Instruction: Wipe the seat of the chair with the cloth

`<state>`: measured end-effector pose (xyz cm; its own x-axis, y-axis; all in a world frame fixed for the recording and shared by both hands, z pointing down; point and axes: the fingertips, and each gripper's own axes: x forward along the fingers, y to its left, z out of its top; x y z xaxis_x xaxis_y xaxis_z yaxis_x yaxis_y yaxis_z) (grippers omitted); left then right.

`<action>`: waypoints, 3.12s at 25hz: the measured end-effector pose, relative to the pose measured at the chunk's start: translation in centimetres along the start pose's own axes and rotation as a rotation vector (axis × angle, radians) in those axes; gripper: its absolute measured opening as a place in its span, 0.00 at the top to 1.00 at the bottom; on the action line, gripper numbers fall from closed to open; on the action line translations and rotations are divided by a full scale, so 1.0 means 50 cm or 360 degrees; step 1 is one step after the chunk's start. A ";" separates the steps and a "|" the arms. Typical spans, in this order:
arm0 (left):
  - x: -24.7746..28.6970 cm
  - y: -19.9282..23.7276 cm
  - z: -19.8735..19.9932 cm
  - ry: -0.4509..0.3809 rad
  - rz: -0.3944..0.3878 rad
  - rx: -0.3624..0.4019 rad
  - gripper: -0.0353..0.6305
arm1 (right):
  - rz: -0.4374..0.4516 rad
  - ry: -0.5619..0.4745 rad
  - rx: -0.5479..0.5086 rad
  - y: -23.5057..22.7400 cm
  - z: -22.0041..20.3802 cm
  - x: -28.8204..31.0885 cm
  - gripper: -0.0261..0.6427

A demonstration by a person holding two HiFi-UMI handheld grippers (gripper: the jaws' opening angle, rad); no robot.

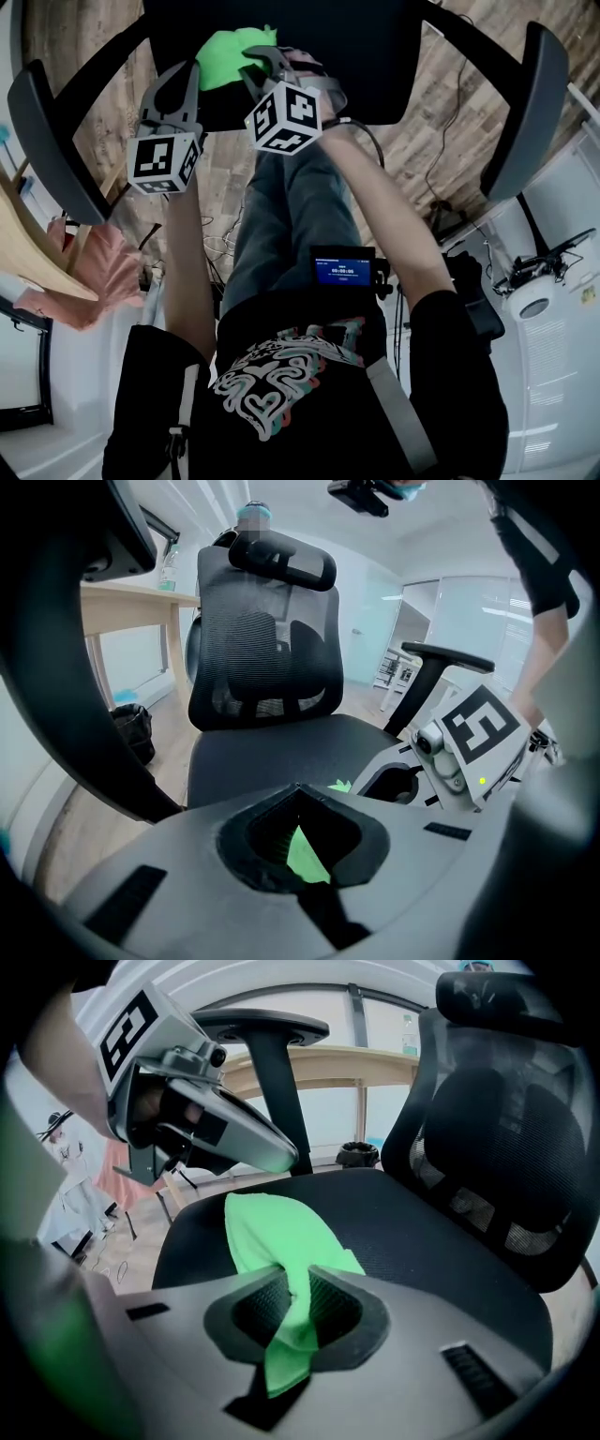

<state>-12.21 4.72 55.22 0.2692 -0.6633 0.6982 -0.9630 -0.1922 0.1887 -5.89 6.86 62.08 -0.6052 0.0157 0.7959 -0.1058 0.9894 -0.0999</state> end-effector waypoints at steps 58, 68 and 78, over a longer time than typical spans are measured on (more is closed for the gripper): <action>0.145 -0.180 0.022 0.0096 -0.0452 0.0101 0.95 | -0.0395 0.0247 0.0376 -0.139 -0.267 -0.208 0.88; 0.150 -0.250 0.014 0.0119 -0.0571 0.0186 0.95 | -0.0403 0.0273 0.0433 -0.147 -0.296 -0.238 0.88; 0.135 -0.229 0.013 0.0112 -0.0482 0.0182 0.95 | -0.0296 0.0272 0.0400 -0.150 -0.297 -0.233 0.88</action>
<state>0.64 1.98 57.32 0.5379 -0.5127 0.6692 -0.8311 -0.4555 0.3191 13.65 1.42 62.44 -0.4191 -0.1163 0.9005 -0.4056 0.9113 -0.0711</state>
